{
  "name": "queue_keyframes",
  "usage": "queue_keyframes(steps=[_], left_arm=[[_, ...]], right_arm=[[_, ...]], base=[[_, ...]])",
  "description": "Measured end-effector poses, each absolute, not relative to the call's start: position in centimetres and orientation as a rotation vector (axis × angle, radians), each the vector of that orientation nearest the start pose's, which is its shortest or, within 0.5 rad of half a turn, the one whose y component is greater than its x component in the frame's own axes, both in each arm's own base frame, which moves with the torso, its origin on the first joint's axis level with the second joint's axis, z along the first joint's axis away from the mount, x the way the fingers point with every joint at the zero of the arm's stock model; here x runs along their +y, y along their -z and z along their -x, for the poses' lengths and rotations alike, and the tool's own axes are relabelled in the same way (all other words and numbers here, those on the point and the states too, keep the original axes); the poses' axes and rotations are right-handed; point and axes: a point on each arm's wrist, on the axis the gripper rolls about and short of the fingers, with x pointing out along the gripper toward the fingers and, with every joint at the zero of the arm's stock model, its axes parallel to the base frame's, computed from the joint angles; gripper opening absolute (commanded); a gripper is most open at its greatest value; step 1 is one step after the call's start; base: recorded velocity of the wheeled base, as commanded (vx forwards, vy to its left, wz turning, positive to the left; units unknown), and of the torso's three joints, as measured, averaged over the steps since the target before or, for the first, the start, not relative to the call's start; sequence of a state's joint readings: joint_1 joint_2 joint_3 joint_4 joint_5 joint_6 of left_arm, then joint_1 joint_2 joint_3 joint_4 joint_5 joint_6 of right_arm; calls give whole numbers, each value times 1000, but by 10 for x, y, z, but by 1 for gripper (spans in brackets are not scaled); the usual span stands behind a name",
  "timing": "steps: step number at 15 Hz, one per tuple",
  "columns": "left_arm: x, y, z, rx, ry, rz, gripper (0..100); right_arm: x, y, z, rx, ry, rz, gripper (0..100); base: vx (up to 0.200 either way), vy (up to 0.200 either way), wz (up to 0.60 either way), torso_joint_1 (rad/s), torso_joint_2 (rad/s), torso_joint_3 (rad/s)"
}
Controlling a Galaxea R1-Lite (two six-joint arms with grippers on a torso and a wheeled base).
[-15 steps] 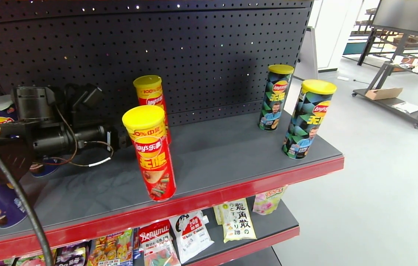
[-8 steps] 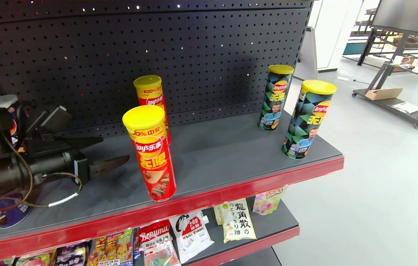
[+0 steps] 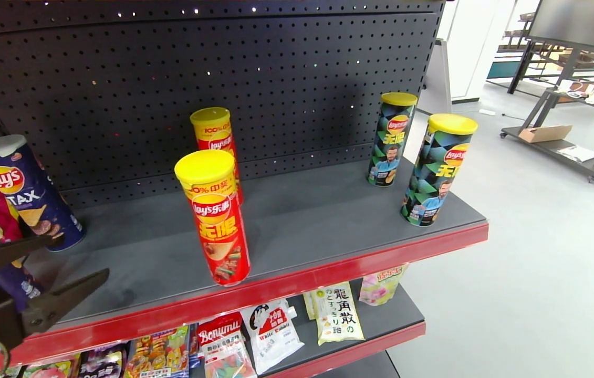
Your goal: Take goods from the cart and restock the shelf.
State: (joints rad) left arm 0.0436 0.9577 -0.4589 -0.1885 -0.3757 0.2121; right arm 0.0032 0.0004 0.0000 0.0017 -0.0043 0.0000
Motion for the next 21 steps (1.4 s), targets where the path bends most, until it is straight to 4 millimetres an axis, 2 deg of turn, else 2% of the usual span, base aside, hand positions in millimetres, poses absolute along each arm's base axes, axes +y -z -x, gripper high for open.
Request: queue_keyframes(steps=[3,5,8,11,14,18,21], left_arm=[[-3,-206,-74,164,273,-138,100],[-4,-205,-48,94,239,-119,100],[-4,-186,-11,41,160,-138,100],[-5,-160,20,67,81,-154,100],[-5,-157,31,9,58,-170,100],[-5,-155,36,-23,63,-171,100],[-5,-156,38,-35,67,-169,100]], right_arm=[[0,-75,23,2,3,0,100],[0,-75,23,2,2,0,100],[0,-75,23,2,1,0,100],[0,-75,23,2,0,2,100],[0,-75,23,2,0,3,100],[0,-75,23,2,0,-1,100],[0,-75,23,2,-1,2,100]], base=[[0,0,0,0,0,0],[0,0,0,0,0,0],[0,0,0,0,0,0],[0,0,0,0,0,0],[0,0,0,0,0,0],[0,0,0,0,0,0],[0,0,600,1,4,4]])
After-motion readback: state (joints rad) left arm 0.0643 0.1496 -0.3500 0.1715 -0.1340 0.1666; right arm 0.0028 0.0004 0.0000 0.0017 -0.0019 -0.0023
